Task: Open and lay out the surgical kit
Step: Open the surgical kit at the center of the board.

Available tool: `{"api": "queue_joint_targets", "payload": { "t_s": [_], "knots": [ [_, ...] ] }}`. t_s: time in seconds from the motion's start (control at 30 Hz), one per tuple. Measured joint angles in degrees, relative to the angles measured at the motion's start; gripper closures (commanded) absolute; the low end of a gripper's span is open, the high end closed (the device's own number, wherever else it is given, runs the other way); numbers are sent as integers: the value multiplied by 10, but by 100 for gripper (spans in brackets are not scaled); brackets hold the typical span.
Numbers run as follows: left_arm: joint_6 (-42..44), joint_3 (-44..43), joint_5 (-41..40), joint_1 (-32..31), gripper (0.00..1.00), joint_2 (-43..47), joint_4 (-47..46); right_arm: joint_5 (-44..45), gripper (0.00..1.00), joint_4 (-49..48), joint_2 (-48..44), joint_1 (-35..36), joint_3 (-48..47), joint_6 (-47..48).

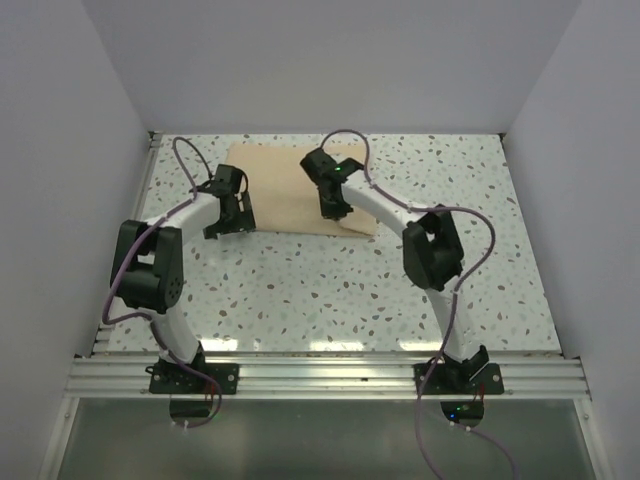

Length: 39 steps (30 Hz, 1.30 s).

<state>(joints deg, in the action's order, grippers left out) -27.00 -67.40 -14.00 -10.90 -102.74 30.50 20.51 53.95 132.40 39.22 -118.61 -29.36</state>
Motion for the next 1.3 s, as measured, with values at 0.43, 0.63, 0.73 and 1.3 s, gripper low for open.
{"api": "queue_joint_targets", "payload": {
  "t_s": [0.43,0.63,0.73,1.3],
  "knots": [
    [1,-73,1,-9,15,-2,24,75,2,-58,-275,-160,320,-49],
    [1,-83,-12,-42,15,1,53,106,2,-1,-246,-177,360,-80],
    [0,-79,-15,-58,15,13,63,118,2,7,-261,-210,379,-82],
    [-31,-31,-21,-124,16,85,80,-17,18,-152,-181,-254,181,-42]
  ]
}}
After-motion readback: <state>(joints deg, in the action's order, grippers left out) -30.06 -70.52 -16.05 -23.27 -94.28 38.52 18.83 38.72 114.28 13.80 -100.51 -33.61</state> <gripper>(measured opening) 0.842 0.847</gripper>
